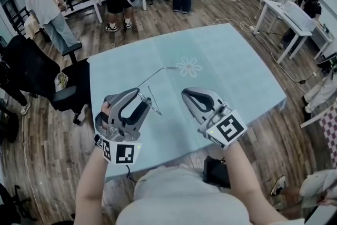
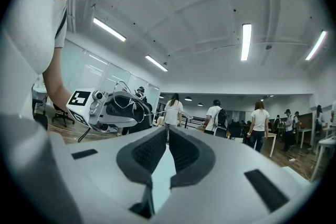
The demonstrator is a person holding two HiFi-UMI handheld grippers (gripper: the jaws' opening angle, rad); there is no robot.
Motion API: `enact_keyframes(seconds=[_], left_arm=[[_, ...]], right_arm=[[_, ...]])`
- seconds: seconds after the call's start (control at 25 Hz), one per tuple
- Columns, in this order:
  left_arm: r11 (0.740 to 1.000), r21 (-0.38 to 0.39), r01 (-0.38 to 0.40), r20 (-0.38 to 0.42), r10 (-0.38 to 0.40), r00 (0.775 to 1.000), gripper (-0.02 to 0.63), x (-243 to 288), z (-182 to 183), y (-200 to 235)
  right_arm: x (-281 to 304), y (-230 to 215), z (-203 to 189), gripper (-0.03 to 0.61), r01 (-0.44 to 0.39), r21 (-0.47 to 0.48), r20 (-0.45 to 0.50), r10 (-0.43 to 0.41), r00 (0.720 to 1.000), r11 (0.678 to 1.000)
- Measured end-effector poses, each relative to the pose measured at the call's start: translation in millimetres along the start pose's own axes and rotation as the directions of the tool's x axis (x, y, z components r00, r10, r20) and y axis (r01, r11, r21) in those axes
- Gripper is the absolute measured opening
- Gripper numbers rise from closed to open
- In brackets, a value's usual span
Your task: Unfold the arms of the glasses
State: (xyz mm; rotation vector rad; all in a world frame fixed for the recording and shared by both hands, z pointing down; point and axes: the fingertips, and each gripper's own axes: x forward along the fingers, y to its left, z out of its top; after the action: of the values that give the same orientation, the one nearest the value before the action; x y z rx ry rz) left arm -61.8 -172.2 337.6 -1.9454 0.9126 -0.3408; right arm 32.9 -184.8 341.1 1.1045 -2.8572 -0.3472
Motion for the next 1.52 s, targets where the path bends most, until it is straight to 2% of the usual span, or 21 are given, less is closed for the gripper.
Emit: enact_keyframes(seconds=[0.2, 0.32, 0.44, 0.52, 0.84, 1.12, 1.4, 1.52], left_arm=[[0.985, 0.166, 0.044, 0.018, -0.048, 0.999, 0.2, -3.3, 3.0, -11.8], [0.974, 0.22, 0.06, 0.031, -0.068, 0.997, 0.201, -3.2, 11.6, -17.6], [0.968, 0.24, 0.067, 0.046, -0.08, 0.996, 0.2, -2.3, 21.2, -21.2], [0.967, 0.243, 0.069, 0.055, -0.085, 0.995, 0.201, -1.9, 25.3, -21.5], [0.974, 0.211, 0.088, 0.117, -0.115, 0.987, 0.201, -7.1, 44.5, -19.8], [0.981, 0.146, 0.127, 0.171, -0.152, 0.973, 0.201, -11.5, 59.0, -14.6], [0.978, 0.122, 0.167, 0.19, -0.188, 0.964, 0.201, -11.9, 62.9, -18.0], [0.977, 0.124, 0.171, 0.188, -0.193, 0.963, 0.201, -12.0, 61.8, -18.0]], right_arm=[[15.7, 20.1, 4.6, 0.026, -0.053, -0.038, -0.007, 0.052, 0.999, 0.998], [22.5, 32.4, 5.6, 0.031, -0.105, -0.056, -0.02, 0.105, 0.994, 0.993], [28.5, 43.6, -0.8, 0.04, -0.153, -0.069, -0.045, 0.15, 0.988, 0.986], [34.3, 49.0, -4.3, 0.06, -0.176, -0.069, -0.056, 0.172, 0.984, 0.982], [50.5, 61.0, -5.6, 0.064, -0.25, -0.098, -0.03, 0.248, 0.968, 0.963], [50.2, 72.5, 3.0, 0.086, -0.353, -0.19, -0.027, 0.354, 0.935, 0.916], [50.3, 81.7, 3.5, 0.044, -0.381, -0.284, -0.03, 0.389, 0.921, 0.88], [52.6, 82.1, 6.0, 0.03, -0.367, -0.299, -0.014, 0.381, 0.925, 0.881]])
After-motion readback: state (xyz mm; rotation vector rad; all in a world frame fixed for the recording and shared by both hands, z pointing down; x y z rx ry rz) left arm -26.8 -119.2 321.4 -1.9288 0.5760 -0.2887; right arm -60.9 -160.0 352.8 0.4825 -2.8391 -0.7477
